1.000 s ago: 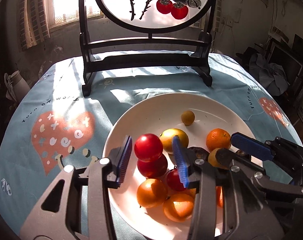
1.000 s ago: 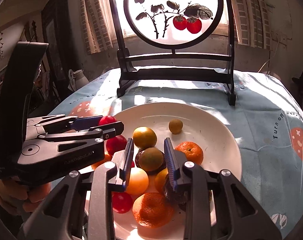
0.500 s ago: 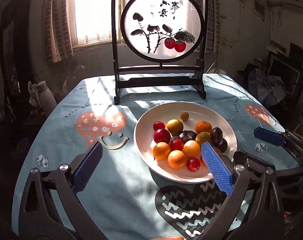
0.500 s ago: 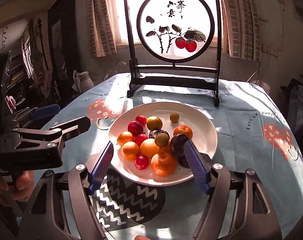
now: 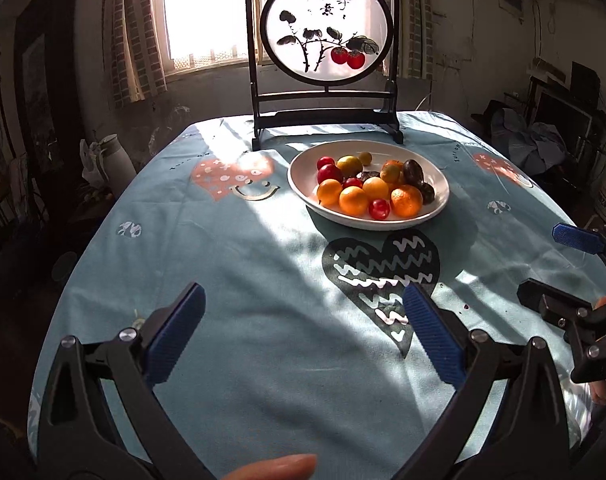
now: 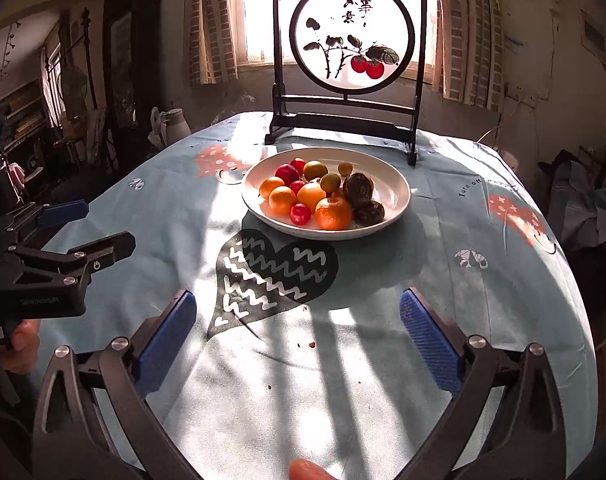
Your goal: Organize fruits
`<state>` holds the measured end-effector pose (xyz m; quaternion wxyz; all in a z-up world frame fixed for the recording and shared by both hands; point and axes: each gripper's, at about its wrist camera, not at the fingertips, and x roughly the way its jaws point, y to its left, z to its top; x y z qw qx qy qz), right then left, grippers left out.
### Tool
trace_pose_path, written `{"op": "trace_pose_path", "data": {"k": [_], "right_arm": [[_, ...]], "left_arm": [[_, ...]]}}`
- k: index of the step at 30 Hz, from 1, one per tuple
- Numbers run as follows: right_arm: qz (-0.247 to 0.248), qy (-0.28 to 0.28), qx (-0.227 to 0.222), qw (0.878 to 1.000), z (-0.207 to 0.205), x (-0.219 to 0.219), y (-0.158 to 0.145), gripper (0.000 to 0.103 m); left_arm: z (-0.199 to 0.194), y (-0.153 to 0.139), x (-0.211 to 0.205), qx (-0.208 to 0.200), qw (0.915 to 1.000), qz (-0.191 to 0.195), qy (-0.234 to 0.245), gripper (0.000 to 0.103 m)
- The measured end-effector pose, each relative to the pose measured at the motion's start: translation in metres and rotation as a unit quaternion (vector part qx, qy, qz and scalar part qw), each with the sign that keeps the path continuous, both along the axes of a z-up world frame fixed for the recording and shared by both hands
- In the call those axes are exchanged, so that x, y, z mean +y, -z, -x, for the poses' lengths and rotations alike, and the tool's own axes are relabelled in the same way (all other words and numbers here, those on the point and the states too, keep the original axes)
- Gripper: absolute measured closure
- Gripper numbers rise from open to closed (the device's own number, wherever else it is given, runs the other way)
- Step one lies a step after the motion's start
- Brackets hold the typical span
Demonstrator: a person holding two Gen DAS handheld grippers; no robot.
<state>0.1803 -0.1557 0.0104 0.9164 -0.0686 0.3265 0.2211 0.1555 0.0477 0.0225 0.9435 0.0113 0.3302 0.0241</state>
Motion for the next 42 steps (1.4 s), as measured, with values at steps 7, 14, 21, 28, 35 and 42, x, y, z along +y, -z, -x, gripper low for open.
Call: {"op": "trace_pose_path", "data": {"k": [7,14,21,28,35,42], "right_arm": [[0.001,-0.002,-0.003,1.000,0.021,-0.005,-0.002,0.001],[0.002,-0.004,-0.013,1.000,0.034,-0.007,-0.005,0.001],[-0.003,-0.001,-0.015,1.000,0.037,-0.011,-0.007,0.001],[-0.002,-0.002,-0.016,1.000,0.038,-0.012,-0.007,0.001],[-0.004,0.000,-0.014,1.000,0.036,-0.013,-0.008,0.001],[-0.005,0.003,-0.011,1.000,0.035,-0.013,-0.008,0.001]], "left_arm": [[0.023,-0.004,-0.006,-0.005,1.0000,0.002,0.003,0.002],[0.032,-0.007,-0.012,-0.011,0.9999,-0.001,0.007,0.002],[0.034,-0.009,-0.014,-0.012,0.9999,0.004,0.011,0.002],[0.034,-0.009,-0.015,-0.015,0.9999,-0.001,0.009,0.002],[0.033,-0.008,-0.015,-0.013,0.9999,-0.001,0.009,0.002],[0.032,-0.004,-0.013,-0.008,0.9999,0.004,0.008,0.002]]}}
